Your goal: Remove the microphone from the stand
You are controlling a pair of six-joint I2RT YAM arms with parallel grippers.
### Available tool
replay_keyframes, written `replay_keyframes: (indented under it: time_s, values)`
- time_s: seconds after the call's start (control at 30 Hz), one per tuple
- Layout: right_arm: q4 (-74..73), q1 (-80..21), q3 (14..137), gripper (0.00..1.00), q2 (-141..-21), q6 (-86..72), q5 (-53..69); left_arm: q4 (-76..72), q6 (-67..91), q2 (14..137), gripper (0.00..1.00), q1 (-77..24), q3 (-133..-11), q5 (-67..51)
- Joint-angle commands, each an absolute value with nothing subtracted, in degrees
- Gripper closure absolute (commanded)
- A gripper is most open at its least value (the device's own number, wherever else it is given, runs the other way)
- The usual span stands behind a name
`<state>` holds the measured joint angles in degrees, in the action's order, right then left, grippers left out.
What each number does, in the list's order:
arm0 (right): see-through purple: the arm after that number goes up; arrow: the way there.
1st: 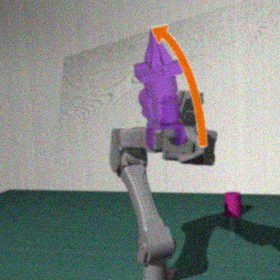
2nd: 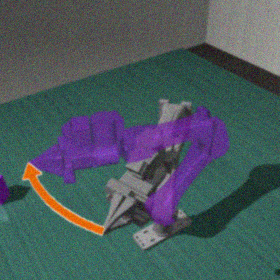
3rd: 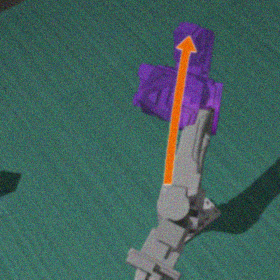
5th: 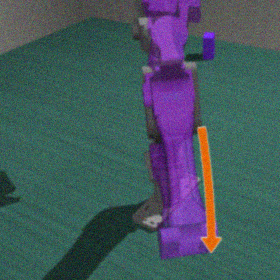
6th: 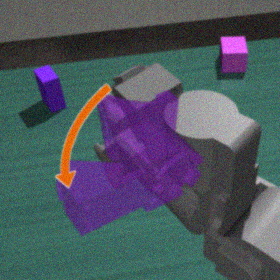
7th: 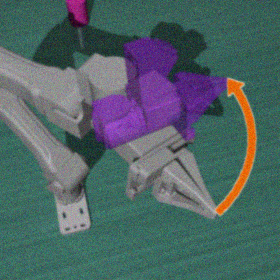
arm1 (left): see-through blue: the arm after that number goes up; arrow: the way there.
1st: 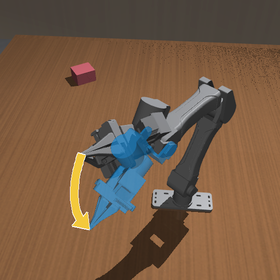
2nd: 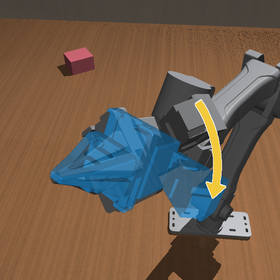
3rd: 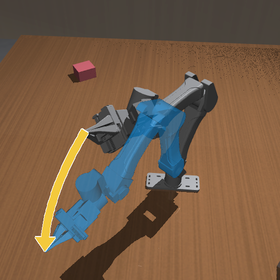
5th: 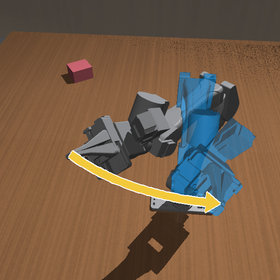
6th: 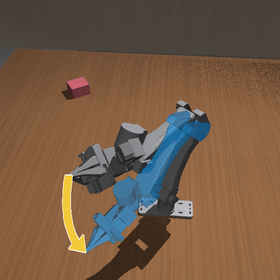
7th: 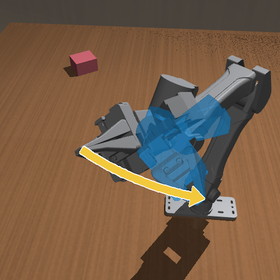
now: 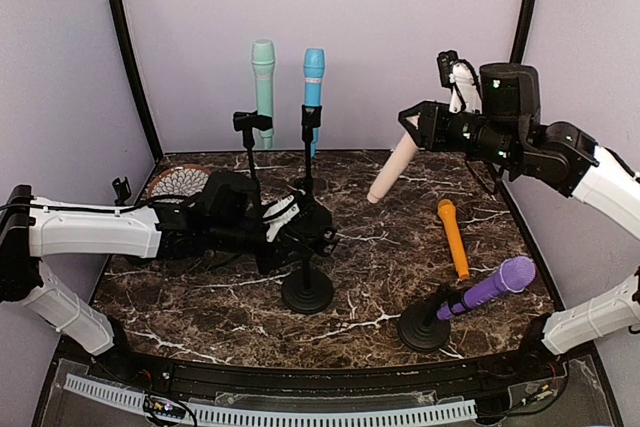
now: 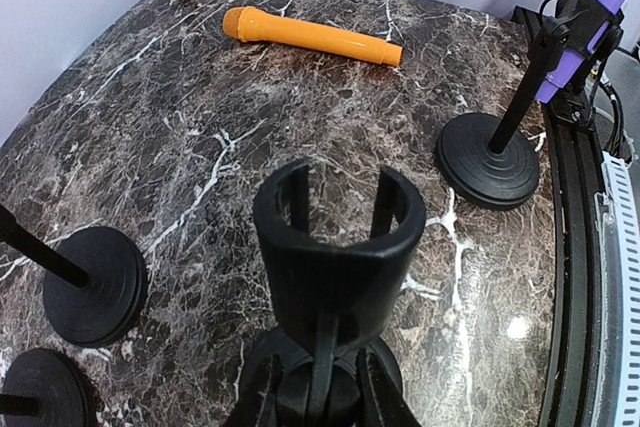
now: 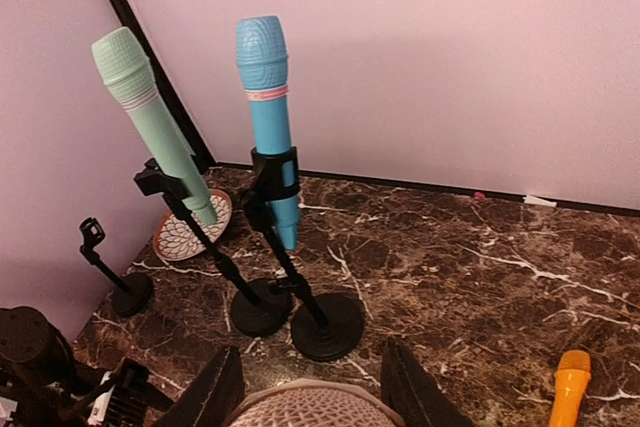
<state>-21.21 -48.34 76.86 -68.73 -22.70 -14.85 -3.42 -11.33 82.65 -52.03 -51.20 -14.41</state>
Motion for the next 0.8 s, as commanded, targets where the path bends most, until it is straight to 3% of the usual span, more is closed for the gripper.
replay_keyframes:
  time_s: [0.0,0.2,0.47,0.77]
  values:
    - [-28.1,-47.8,80.6,0.86,-65.4,-20.2,-28.6,0.2,-11.3,78.8,1.0,-51.7,-49.5,-8.4]
    - [-38.7,-40.6,81.6,0.85,-65.1,-21.6,-32.6,2.5,-9.2,73.1,1.0,-46.3,-49.4,-6.2]
    - [-46.3,-24.2,78.2,0.85,-68.7,-21.5,-22.5,11.5,-8.2,66.4,1.0,-41.1,-50.9,7.5]
    - [-51.3,-18.4,76.0,0.85,-76.0,-21.9,-23.7,15.0,-5.0,58.9,1.0,-27.1,-47.5,10.2]
